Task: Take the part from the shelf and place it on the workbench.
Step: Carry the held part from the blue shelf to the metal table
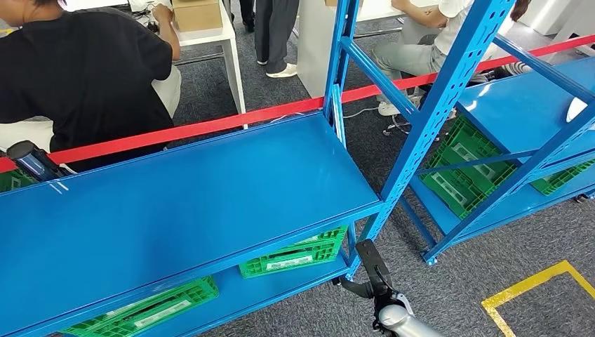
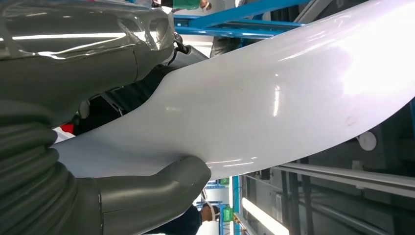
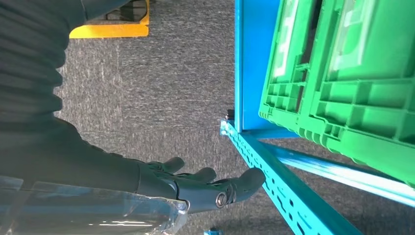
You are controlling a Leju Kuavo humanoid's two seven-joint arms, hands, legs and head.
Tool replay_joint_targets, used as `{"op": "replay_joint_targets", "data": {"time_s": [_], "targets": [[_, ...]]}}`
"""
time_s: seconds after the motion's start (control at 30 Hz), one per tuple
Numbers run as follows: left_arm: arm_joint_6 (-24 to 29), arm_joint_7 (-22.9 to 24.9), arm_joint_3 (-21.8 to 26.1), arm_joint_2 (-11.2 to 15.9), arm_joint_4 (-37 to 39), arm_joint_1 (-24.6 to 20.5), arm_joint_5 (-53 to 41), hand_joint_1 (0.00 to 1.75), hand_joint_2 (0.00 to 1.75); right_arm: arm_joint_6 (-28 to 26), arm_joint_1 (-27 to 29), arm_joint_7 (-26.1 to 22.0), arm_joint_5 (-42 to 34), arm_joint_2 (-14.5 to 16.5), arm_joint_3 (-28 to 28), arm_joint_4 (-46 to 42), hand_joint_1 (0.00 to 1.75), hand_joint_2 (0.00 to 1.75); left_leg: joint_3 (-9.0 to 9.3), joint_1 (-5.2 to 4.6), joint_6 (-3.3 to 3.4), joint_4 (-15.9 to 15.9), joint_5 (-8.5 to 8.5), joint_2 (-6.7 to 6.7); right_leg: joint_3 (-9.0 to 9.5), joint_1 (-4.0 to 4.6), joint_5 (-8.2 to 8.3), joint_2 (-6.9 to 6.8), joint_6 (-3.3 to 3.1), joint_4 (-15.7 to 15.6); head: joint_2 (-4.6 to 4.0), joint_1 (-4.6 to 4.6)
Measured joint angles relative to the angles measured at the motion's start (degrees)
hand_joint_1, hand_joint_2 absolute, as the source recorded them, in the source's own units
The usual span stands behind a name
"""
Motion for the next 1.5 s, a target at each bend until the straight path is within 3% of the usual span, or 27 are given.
{"op": "replay_joint_targets", "data": {"time_s": [0.03, 0.07, 0.1, 0.17, 0.23, 0.3, 0.37, 0.47, 0.5, 0.53, 0.57, 0.63, 0.7, 0.83, 0.9, 0.97, 1.0, 1.03, 1.07, 1.13, 1.2, 1.23, 1.3, 1.37, 1.4, 1.47, 1.5], "targets": [[0.00, 0.00, 0.00, 0.00, 0.00, 0.04, 0.00, 1.75, 1.75, 0.00, 0.13, 0.02, 0.00, -0.02, -0.03, 0.00, 0.00, 1.75, -0.01, 0.03, -0.10, 0.07, -0.06, -0.06, -0.25, -0.23, 0.16, -0.01, 0.58, 0.62, 0.00, 0.00], [0.00, 0.00, 0.00, 0.00, 0.00, 0.06, 0.00, 1.75, 1.75, 0.00, 0.21, 0.03, 0.00, -0.05, -0.10, 0.00, 0.00, 1.75, 0.02, 0.13, -0.27, 0.22, -0.17, -0.12, 0.76, -0.49, 1.26, -0.03, 1.36, -1.28, 0.00, -0.01], [0.00, 0.00, 0.00, 0.00, 0.00, 0.07, 0.00, 1.75, 1.75, 0.00, 0.24, 0.03, 0.00, -0.10, -0.19, 0.00, 0.00, 1.75, 0.06, 0.25, -0.56, 0.45, -0.35, -0.18, 2.97, -0.78, 2.96, -0.06, 2.18, -5.48, 0.00, 0.00], [0.00, -0.01, -0.01, 0.00, -0.01, 0.07, 0.01, 1.75, 1.75, 0.00, 0.21, 0.06, 0.01, -0.14, -0.33, -0.01, 0.00, 1.75, 0.07, 0.38, -1.37, 0.97, -0.83, -0.27, 7.27, -0.84, 5.49, 0.04, 2.65, -12.91, 0.00, 0.00], [0.00, -0.02, -0.01, -0.01, -0.02, 0.10, 0.01, 1.75, 1.75, 0.00, 0.22, 0.11, -0.01, -0.17, -0.38, -0.05, 0.00, 1.75, 0.11, 0.35, -2.14, 1.29, -1.15, -0.32, 8.75, -0.52, 5.84, 0.24, 1.81, -15.32, 0.00, -0.02], [0.00, -0.03, -0.02, -0.01, -0.03, 0.11, 0.01, 1.75, 1.75, 0.00, 0.25, 0.13, 0.00, -0.19, -0.42, -0.13, 0.00, 1.75, 0.17, 0.48, -2.78, 1.30, -1.20, -0.31, 8.78, -0.55, 5.86, 0.32, 0.81, -15.90, 0.00, -0.03], [0.01, -0.04, -0.03, 0.02, -0.04, 0.09, 0.02, 1.75, 1.75, 0.00, 0.24, 0.12, 0.02, -0.20, -0.46, -0.17, 0.00, 1.75, -0.62, 0.68, -3.41, 3.10, -2.65, -0.26, 8.84, -0.78, 6.06, 0.34, -0.10, -16.22, 0.00, -0.04], [0.02, -0.04, -0.05, 0.08, -0.04, 0.14, 0.02, 1.75, 1.75, 0.00, 0.27, 0.12, 0.02, -0.15, -0.46, -0.17, 0.00, 1.75, -5.27, 0.77, -4.09, 13.54, -8.35, -0.23, 8.77, -0.80, 6.12, 0.30, -0.65, -16.26, 0.00, -0.05], [0.03, -0.04, -0.05, 0.08, -0.03, 0.19, 0.02, 1.75, 1.75, 0.00, 0.28, 0.12, 0.02, -0.12, -0.45, -0.17, 0.00, 1.75, -6.73, 0.77, -4.20, 16.64, -9.34, -0.23, 8.74, -0.75, 6.11, 0.29, -0.65, -16.24, 0.00, -0.04], [0.04, -0.04, -0.05, 0.09, -0.03, 0.24, 0.02, 1.75, 1.75, 0.00, 0.29, 0.12, 0.02, -0.10, -0.45, -0.17, 0.00, 1.75, -7.36, 0.77, -4.21, 17.96, -9.21, -0.23, 8.74, -0.72, 6.13, 0.28, -0.63, -16.19, 0.00, -0.04], [0.08, -0.04, -0.05, 0.10, -0.03, 0.26, 0.02, 1.75, 1.75, 0.00, 0.30, 0.13, 0.02, -0.08, -0.45, -0.17, 0.00, 1.75, -6.88, 0.77, -4.14, 17.00, -8.01, -0.22, 8.77, -0.70, 6.14, 0.29, -0.59, -16.13, 0.00, -0.05], [0.28, -0.05, -0.06, 0.13, -0.04, 0.26, 0.06, 1.75, 1.75, -0.03, 0.32, 0.36, 0.19, -0.02, -0.46, -0.17, 0.00, 1.75, -3.11, 0.75, -3.67, 9.67, -4.17, -0.26, 8.88, -0.62, 6.16, 0.35, -0.50, -16.01, 0.00, -0.04], [0.48, -0.14, -0.08, 0.21, -0.04, 0.31, 0.17, 1.75, 1.75, -0.10, 0.47, 0.86, 0.55, -0.03, -0.48, -0.17, 0.00, 1.75, 0.20, 0.54, -3.02, 3.29, -1.98, -0.34, 8.78, -0.38, 6.25, 0.42, -0.28, -15.99, 0.00, -0.03], [0.53, -0.51, -0.23, 0.30, 0.01, 0.23, 0.61, 1.75, 1.75, 1.34, 1.28, 3.89, 0.22, -0.80, -0.14, 0.63, 0.00, 1.75, 0.51, 0.32, -1.73, 1.25, -1.28, -0.29, 8.08, -0.39, 6.04, 0.37, 0.80, -15.58, 0.00, -0.02], [0.16, -0.58, -0.65, 0.24, 0.40, -0.73, 1.24, 1.75, 1.75, 4.72, 0.72, 7.93, -1.07, -1.27, 1.16, 3.77, 0.00, 1.75, 0.32, 0.48, -0.83, 0.59, -0.62, -0.17, 6.12, -0.41, 3.66, 0.31, 0.60, -11.62, 0.00, 0.01], [-0.07, -0.65, -1.30, 0.17, 1.35, -2.13, 1.68, 1.75, 1.75, 9.62, -0.62, 11.31, -2.61, -1.30, 3.78, 9.40, 0.00, 1.75, -0.25, 0.27, -0.40, 0.57, -0.24, -0.16, 2.51, -0.44, 0.15, 0.30, 0.12, -3.77, 0.00, 0.02], [-0.09, -0.67, -1.68, 0.14, 1.95, -2.74, 1.80, 1.75, 1.75, 12.22, -1.32, 12.48, -3.30, -1.17, 5.37, 12.44, 0.00, 1.75, -0.54, 0.16, -0.33, 0.59, -0.07, -0.16, 1.05, -0.45, -1.00, 0.30, 0.17, -0.38, 0.00, 0.01], [-0.07, -0.67, -2.03, 0.11, 2.48, -3.28, 1.90, 1.75, 1.75, 14.67, -1.98, 13.26, -3.92, -0.98, 6.97, 15.32, 0.00, 1.75, -0.77, 0.07, -0.33, 0.64, 0.09, -0.16, 0.59, -0.45, -1.27, 0.29, 0.48, 1.08, 0.00, 0.01], [-0.05, -0.63, -2.36, 0.10, 2.95, -3.78, 1.95, 1.75, 1.75, 16.96, -2.62, 13.91, -4.49, -0.76, 8.56, 18.07, 0.00, 1.75, -0.96, 0.01, -0.37, 0.72, 0.21, -0.16, 1.32, -0.46, -0.64, 0.28, 0.95, 0.19, 0.00, 0.01], [-0.05, -0.44, -2.84, 0.08, 3.55, -4.59, 1.92, 1.75, 1.75, 20.02, -3.71, 14.70, -5.28, -0.48, 11.26, 22.67, 0.00, 1.75, -1.21, -0.05, -0.53, 1.00, 0.33, -0.14, 5.94, -0.43, 2.09, 0.25, 1.75, -7.60, 0.00, 0.01], [-0.08, -0.07, -3.12, 0.03, 3.88, -5.24, 1.61, 1.75, 1.75, 20.96, -4.61, 15.07, -5.83, -0.51, 13.27, 25.88, 0.00, 1.75, -1.50, -0.25, -0.92, 1.38, 0.43, -0.11, 9.99, -0.16, 4.05, 0.22, 1.52, -14.55, 0.00, 0.01], [-0.09, 0.16, -3.21, -0.02, 3.99, -5.53, 1.34, 1.75, 1.75, 20.87, -5.01, 15.29, -6.20, -0.61, 14.02, 26.92, 0.00, 1.75, -1.66, -0.34, -1.17, 1.57, 0.53, -0.11, 10.74, 0.00, 4.35, 0.22, 1.19, -16.00, 0.00, 0.00], [-0.10, 0.62, -3.32, -0.12, 4.10, -5.92, 0.88, 1.75, 1.75, 20.60, -5.61, 15.91, -7.08, -0.90, 15.32, 28.22, 0.00, 1.75, -1.94, -0.45, -1.78, 1.83, 0.80, -0.14, 10.47, -0.02, 4.65, 0.23, 0.56, -16.29, 0.00, 0.01], [-0.20, 0.89, -3.33, -0.18, 4.17, -6.03, 0.63, 1.75, 1.75, 20.35, -6.02, 16.41, -7.86, -1.21, 16.40, 28.91, 0.00, 1.75, -2.65, -0.33, -2.48, 3.31, -0.62, -0.19, 10.21, -0.44, 5.21, 0.16, -0.17, -16.51, 0.00, -0.02], [-0.37, 0.96, -3.33, -0.18, 4.24, -6.03, 0.63, 1.75, 1.75, 20.19, -6.14, 16.50, -8.17, -1.27, 16.81, 29.14, 0.00, 1.75, -3.51, -0.19, -2.85, 5.58, -2.52, -0.22, 10.04, -0.67, 5.55, 0.10, -0.52, -16.62, 0.00, -0.03], [-0.83, 1.10, -3.36, -0.17, 4.49, -5.93, 0.85, 1.75, 1.75, 19.64, -6.26, 16.53, -8.90, -1.34, 17.51, 29.53, 0.00, 1.75, -6.18, 0.23, -3.57, 13.04, -7.40, -0.22, 9.42, -0.58, 6.05, -0.01, -0.89, -16.49, 0.00, -0.04], [-1.10, 1.18, -3.36, -0.17, 4.64, -5.84, 1.05, 1.75, 1.75, 19.32, -6.25, 16.53, -9.29, -1.38, 17.80, 29.66, 0.00, 1.75, -7.31, 0.40, -3.81, 16.54, -9.03, -0.21, 9.02, -0.51, 6.24, -0.03, -0.92, -16.36, 0.00, -0.04]]}}
